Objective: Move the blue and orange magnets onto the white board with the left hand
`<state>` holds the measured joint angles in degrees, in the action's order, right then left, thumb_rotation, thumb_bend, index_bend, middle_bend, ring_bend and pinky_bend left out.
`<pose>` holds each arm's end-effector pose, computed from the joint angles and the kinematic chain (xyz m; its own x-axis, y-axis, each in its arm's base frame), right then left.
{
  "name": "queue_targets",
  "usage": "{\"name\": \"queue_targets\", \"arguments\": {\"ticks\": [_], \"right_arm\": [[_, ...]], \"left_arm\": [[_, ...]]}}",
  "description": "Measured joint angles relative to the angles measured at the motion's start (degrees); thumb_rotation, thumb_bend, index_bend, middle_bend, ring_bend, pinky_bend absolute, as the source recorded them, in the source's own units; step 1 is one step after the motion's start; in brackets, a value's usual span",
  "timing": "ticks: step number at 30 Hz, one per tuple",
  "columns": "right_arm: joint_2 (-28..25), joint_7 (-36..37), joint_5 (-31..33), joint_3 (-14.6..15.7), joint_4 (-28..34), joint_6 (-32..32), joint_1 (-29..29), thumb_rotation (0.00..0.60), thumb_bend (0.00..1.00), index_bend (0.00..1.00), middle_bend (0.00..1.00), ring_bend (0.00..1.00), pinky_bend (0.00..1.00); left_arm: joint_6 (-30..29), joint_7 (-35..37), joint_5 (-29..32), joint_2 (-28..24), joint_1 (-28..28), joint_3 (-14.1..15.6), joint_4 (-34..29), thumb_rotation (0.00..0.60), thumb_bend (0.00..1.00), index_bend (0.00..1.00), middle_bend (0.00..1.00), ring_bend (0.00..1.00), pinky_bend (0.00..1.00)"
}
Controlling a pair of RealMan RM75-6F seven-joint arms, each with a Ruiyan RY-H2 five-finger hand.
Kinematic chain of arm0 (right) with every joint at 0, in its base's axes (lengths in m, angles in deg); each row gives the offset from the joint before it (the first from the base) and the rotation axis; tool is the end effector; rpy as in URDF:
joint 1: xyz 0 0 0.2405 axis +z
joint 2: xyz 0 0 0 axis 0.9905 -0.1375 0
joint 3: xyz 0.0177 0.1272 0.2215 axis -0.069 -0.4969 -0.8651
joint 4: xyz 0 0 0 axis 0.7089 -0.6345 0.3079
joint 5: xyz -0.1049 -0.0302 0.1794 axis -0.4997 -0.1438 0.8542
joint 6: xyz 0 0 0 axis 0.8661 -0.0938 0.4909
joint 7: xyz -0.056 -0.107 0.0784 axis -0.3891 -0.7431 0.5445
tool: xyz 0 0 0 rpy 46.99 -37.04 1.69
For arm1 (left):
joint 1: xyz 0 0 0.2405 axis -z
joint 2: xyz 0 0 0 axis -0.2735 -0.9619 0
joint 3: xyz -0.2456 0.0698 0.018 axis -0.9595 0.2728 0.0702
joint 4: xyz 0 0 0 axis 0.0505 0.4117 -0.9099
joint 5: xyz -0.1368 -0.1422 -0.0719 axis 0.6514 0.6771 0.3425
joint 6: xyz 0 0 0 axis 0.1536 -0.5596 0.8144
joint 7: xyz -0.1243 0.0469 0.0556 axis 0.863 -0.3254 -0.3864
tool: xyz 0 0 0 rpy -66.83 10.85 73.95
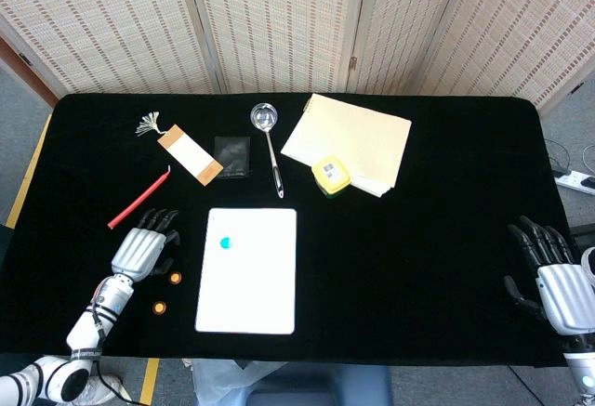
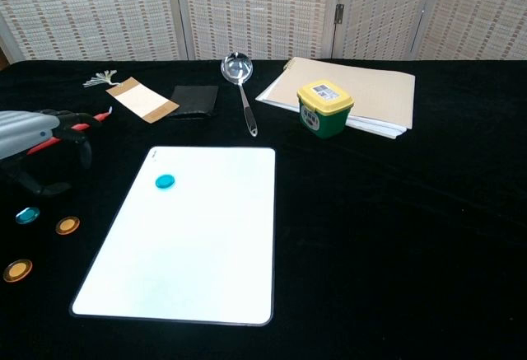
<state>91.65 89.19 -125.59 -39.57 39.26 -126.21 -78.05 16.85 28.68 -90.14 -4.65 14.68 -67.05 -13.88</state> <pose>-0.3137 -0.1727 0.1720 0.3318 -0.0153 0.9432 -0.9407 -0.0805 0.3296 -0.2599 0.3012 0.0290 0.5451 0.2481 0.8008 0.8312 -0.2846 -0.4776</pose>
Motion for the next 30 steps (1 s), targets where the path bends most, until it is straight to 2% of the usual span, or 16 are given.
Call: {"name": "queue_targets", "arguments": {"ticks": [5, 9, 30], "right_arm": [[0.1, -0.1, -0.1, -0.1, 0.1, 0.4, 0.4, 0.6, 0.46, 0.0, 0.0, 0.0, 0.0], [0.1, -0.1, -0.2, -0.1, 0.1, 0.5, 0.5, 0.6, 0.46, 0.0, 0.0, 0.0, 0.0], [-0.2, -0.6, -0.3, 0.1, 0.7, 0.0, 0.5, 0.6, 0.46, 0.0, 0.0, 0.0, 0.0]], "left_arm": [[-2.4, 1.3, -2.0, -0.4, -2.9, 2.2, 1.1, 0.6, 0.41, 0.45, 0.1, 0.0, 0.0], [-2.5, 2.9, -2.2, 0.2, -4.2, 2.8, 3.0, 0.6, 0.41, 0.44, 0.1, 0.0, 0.0], [1.2, 5.2, -0.6, 2.4, -5.9, 2.2, 8.8, 0.6, 0.41, 0.43, 0.1, 0.0, 0.0]]}}
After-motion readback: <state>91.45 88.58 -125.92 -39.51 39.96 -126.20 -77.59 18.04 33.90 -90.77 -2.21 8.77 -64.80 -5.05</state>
